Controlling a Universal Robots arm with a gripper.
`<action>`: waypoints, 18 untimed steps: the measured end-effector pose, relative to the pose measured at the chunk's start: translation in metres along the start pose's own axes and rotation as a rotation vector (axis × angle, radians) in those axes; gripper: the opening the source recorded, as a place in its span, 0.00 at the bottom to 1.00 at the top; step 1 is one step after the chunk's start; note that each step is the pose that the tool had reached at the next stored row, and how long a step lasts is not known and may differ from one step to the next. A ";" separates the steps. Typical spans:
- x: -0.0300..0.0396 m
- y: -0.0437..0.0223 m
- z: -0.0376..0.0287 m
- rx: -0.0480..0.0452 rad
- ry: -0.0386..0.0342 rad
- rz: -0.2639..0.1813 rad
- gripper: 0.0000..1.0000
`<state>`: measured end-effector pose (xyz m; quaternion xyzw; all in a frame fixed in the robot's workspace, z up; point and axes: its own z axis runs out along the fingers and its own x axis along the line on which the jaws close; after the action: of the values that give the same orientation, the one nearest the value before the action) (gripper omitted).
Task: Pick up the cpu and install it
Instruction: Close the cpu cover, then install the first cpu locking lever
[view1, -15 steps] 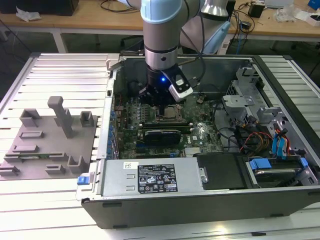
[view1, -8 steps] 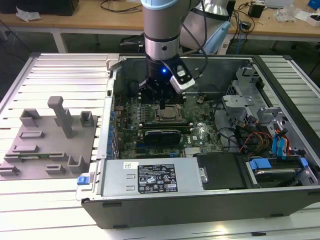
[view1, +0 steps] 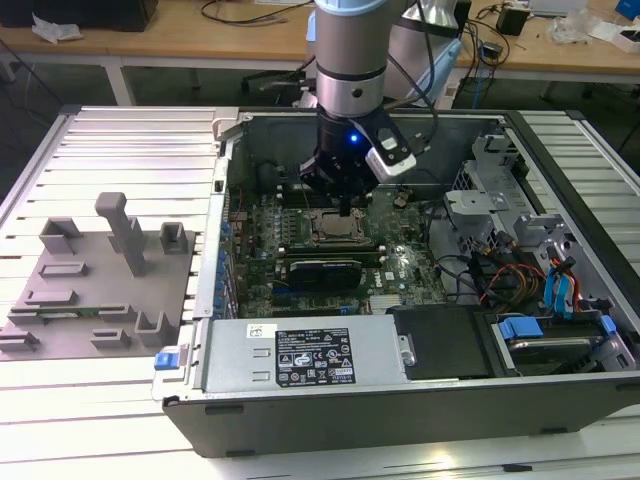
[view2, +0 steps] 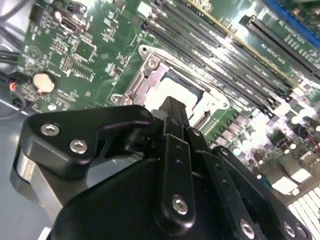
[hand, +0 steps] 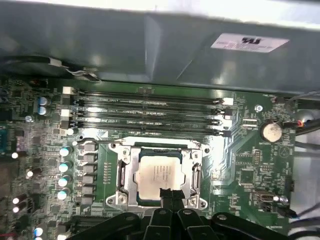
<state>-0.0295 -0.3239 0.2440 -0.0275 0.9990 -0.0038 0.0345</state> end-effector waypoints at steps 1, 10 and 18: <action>-0.0003 0.0000 -0.0044 -0.0001 0.0000 0.000 0.11; 0.0028 0.0001 -0.0069 0.0006 0.0000 0.005 0.11; 0.0034 0.0002 -0.0070 0.0006 0.0001 0.005 0.11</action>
<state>-0.0334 -0.3239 0.2507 -0.0248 0.9991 -0.0040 0.0345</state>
